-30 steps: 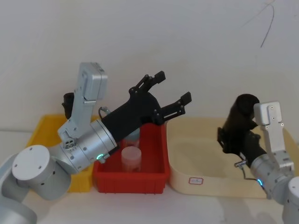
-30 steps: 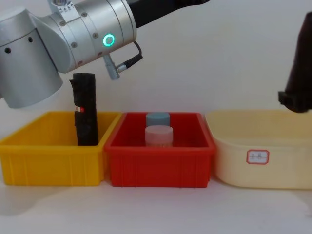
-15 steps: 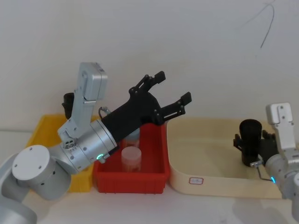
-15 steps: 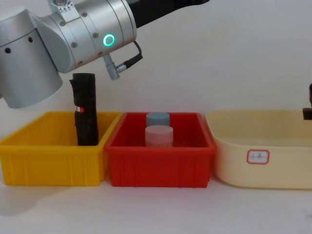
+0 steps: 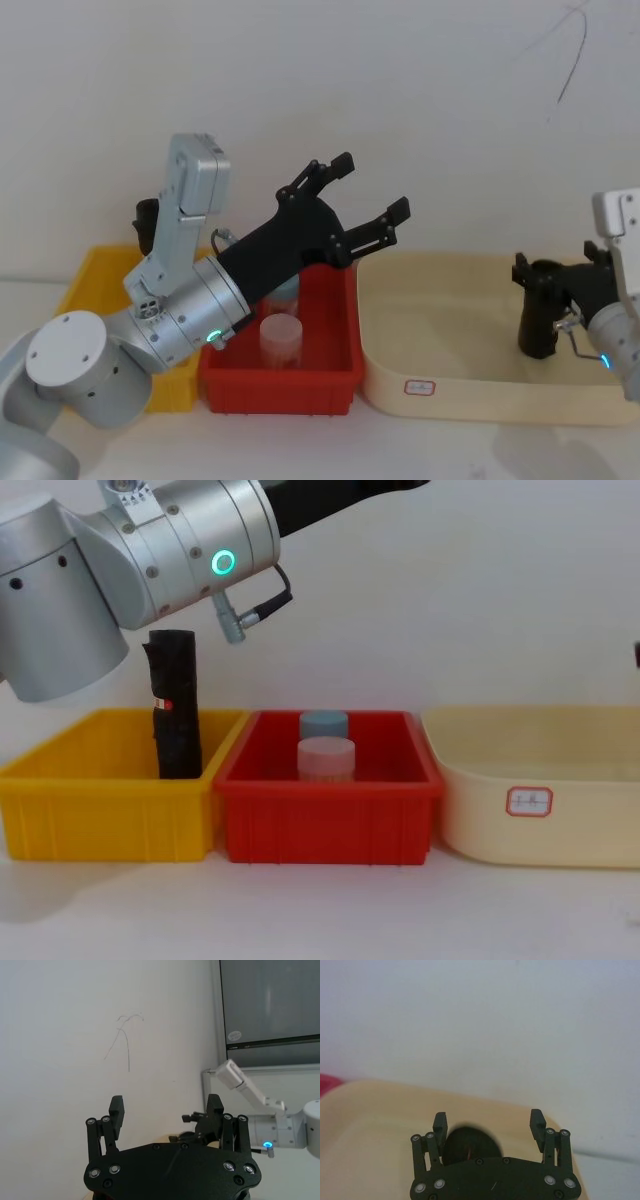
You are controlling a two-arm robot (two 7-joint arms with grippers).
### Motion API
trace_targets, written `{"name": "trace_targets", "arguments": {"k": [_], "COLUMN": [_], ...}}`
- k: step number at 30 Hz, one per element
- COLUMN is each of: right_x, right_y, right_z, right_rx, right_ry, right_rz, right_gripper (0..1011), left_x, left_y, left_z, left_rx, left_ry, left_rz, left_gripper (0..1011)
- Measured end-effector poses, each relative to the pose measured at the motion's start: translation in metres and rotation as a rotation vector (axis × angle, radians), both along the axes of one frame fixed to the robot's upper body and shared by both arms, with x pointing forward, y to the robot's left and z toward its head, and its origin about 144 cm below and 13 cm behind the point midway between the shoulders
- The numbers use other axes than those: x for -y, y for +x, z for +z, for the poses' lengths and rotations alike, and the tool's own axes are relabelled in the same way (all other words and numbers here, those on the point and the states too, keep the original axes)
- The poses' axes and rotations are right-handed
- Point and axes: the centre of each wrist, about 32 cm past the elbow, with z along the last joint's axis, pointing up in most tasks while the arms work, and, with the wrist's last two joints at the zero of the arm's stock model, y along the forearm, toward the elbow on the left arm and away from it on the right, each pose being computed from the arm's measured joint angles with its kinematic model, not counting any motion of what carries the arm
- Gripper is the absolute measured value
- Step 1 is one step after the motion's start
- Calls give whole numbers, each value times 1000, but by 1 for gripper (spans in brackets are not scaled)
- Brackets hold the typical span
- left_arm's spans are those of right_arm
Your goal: Pick up the garbage bag with the one hand and transfer it to the other hand.
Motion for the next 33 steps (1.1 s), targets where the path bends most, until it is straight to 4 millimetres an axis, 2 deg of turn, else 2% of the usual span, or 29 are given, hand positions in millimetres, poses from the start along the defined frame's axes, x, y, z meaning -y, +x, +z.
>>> {"name": "trace_targets", "arguments": {"k": [9, 16, 23, 33], "right_x": [-8, -20, -33, -56], "right_y": [-17, -27, -31, -28], "right_z": [20, 27, 24, 7], "right_rx": [69, 88, 65, -16], "right_ry": [-4, 2, 12, 21], "right_rz": [83, 168, 246, 371], "right_gripper": [1004, 1004, 1004, 1004], "left_x": [0, 0, 0, -6], "left_y": [0, 0, 0, -6], "left_z": [0, 0, 0, -1], "left_rx": [0, 0, 0, 3], "left_ry": [0, 0, 0, -9], "left_rz": [0, 0, 0, 39], "left_gripper": [1001, 1001, 1001, 1001]}}
